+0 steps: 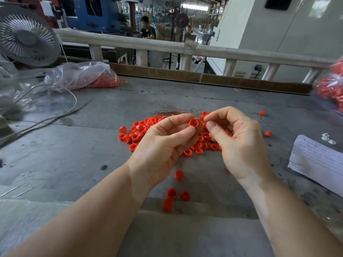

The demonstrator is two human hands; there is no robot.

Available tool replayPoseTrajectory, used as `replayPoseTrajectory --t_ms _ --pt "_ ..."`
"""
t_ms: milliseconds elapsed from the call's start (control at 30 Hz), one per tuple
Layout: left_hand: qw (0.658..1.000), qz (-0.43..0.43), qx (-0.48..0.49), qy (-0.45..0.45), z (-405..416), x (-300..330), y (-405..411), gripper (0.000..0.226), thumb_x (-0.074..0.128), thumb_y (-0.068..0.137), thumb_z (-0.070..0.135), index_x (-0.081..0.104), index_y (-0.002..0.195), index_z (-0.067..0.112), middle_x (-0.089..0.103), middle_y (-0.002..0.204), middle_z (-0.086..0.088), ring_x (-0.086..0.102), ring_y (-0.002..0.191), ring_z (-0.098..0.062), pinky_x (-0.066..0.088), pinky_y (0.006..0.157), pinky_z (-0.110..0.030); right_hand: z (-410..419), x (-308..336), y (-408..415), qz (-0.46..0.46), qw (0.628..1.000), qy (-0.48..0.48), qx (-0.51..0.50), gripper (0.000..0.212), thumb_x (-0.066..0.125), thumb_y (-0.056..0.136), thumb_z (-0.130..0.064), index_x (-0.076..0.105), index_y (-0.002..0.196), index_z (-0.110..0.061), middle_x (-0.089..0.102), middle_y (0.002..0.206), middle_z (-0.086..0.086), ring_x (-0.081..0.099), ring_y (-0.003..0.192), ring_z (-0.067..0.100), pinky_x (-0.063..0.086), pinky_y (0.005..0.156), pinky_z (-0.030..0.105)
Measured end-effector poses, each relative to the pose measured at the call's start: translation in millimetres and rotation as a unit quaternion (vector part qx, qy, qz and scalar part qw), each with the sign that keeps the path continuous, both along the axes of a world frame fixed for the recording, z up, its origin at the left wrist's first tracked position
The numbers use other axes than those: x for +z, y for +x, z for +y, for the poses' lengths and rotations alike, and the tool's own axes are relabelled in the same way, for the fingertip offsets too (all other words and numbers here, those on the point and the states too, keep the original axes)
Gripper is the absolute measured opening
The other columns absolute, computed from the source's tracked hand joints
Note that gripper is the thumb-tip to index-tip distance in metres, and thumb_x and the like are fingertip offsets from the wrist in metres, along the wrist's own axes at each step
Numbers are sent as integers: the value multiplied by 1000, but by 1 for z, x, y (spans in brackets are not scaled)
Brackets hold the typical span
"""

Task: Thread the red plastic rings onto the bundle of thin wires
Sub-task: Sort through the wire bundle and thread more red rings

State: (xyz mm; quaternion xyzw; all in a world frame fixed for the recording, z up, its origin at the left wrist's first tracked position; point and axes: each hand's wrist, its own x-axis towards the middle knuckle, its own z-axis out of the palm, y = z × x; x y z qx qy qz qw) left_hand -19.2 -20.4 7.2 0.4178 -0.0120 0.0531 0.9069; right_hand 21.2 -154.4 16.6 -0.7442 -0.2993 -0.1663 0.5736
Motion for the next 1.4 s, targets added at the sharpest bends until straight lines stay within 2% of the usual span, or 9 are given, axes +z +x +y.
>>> replayPoseTrajectory --t_ms 333,533,700,867,1100,1233,1400 --pt "1000 10 4 0 0 1 -1 25 63 62 -1 66 85 8 72 77 -6 71 77 -14 56 62 -19 1 1 -2 1 1000 -18 3 19 61 86 1 64 79 -17 64 72 -11 59 72 -2 44 69 9" --pt "1000 7 -7 -8 1 2 -2 24 62 63 -3 75 79 10 72 81 -9 71 75 -14 56 63 -18 1 1 -2 6 1000 -8 4 20 60 87 2 63 79 -16 63 71 -10 59 70 -2 44 66 9" --pt "999 16 -21 -18 0 3 -1 24 59 65 -3 76 79 6 72 80 -10 71 75 -14 56 64 -17 0 1 -2 5 1000 2 5 19 59 86 4 63 80 -14 62 66 -11 59 67 -5 43 65 8" --pt "1000 15 -18 -13 0 3 -2 21 59 65 -2 75 77 6 72 79 -9 71 73 -13 56 63 -17 0 -1 -1 8 1000 3 -1 21 60 87 2 63 79 -17 63 70 -10 59 69 -1 45 66 11" --pt "1000 4 -19 6 0 1 -2 20 60 66 0 75 76 8 71 79 -9 70 71 -14 57 65 -19 -1 -1 0 -19 1000 -16 -15 23 60 86 2 62 78 -19 62 71 -13 58 70 -3 42 67 8" --pt "999 -7 -10 34 -1 0 -2 20 62 65 1 72 80 9 71 81 -12 70 73 -16 57 67 -20 -1 -2 -2 -53 997 -49 -31 14 61 86 3 64 81 -10 64 78 -2 59 73 -3 39 69 5" --pt "999 -4 3 42 -1 1 -2 21 62 64 0 71 82 6 71 79 -11 70 72 -16 57 67 -20 -2 -2 -2 -70 995 -68 -33 12 62 86 1 65 82 -10 64 80 4 59 78 5 40 72 7"
